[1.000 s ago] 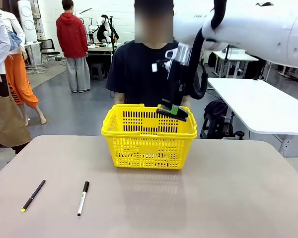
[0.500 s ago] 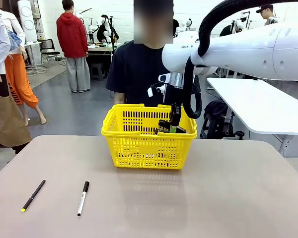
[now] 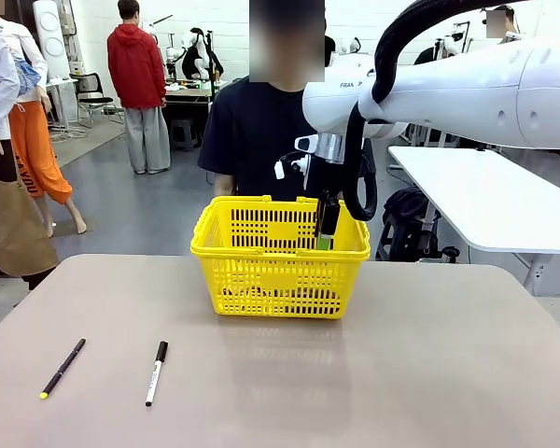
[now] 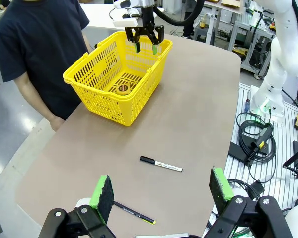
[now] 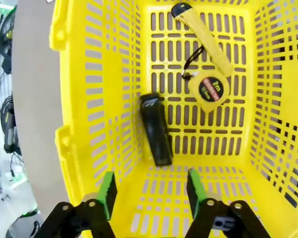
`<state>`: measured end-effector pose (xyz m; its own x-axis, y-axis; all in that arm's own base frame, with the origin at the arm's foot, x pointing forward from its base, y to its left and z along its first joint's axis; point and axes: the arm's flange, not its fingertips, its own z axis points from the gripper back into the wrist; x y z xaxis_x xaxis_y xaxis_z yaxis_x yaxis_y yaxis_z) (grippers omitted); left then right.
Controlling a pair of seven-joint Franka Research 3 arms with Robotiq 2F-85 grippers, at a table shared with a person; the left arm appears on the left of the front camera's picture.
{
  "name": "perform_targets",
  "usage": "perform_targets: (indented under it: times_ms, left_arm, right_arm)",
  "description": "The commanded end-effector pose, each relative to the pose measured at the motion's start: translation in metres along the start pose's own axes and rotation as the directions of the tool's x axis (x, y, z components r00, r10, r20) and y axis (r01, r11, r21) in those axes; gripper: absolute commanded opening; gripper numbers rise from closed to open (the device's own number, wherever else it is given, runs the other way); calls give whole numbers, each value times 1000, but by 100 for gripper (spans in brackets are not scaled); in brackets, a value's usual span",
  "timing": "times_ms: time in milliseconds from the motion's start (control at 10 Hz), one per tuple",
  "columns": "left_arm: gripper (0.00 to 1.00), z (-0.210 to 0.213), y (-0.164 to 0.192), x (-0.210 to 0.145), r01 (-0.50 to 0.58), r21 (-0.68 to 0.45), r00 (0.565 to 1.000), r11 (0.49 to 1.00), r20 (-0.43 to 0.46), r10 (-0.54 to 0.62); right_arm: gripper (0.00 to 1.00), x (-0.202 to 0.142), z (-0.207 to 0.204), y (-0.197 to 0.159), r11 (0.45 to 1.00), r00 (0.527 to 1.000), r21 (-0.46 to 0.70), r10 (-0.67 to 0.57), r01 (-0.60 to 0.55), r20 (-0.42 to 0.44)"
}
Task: Place the items the person wants into the basket.
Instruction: Pick up the item the person points to and place it in the Market Basket.
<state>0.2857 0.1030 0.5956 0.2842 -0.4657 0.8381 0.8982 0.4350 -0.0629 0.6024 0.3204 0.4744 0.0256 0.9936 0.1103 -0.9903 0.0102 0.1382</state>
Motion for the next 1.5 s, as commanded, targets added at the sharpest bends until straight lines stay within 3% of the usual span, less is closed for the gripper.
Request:
perform_targets:
  times_ms: [0,100,200,500,600,800,1000,1100,1400]
  left_arm:
    - [100,1,1,-1,16,-6,1000,1000,16,-16]
    - [100,1,1,-1,16,-6,1000,1000,16,-16]
    - [100,1,1,-1,16,-6,1000,1000,16,-16]
    - [100,1,1,-1,16,-6,1000,1000,16,-16]
    - [100,1,1,-1,16,-6,1000,1000,16,-16]
    - [100,1,1,-1,16,-6,1000,1000,16,-16]
    - [100,1,1,-1,16,-6,1000,1000,16,-16]
    - [100,1,1,-1,16,-6,1000,1000,16,-16]
    - [100,1,1,-1,16,-6,1000,1000,16,-16]
  right_arm:
    - [100,-1,7,8,999,1000,-38,25,-25,-5]
    - [100,-6,24,18,999,1000,-39,4,-4,-15]
    - [100,-32,66,43,995,998,-76,-64,65,18]
    - [100,-189,211,189,921,947,-268,-222,282,233]
    - [100,-242,230,225,882,917,-290,-298,371,266]
    - [100,-339,229,269,827,857,-288,-377,483,352]
    - [100,-405,197,284,827,823,-228,-400,513,403]
    - [100,-423,173,275,797,799,-243,-425,553,425]
    - [100,-442,112,248,802,774,-186,-444,568,452]
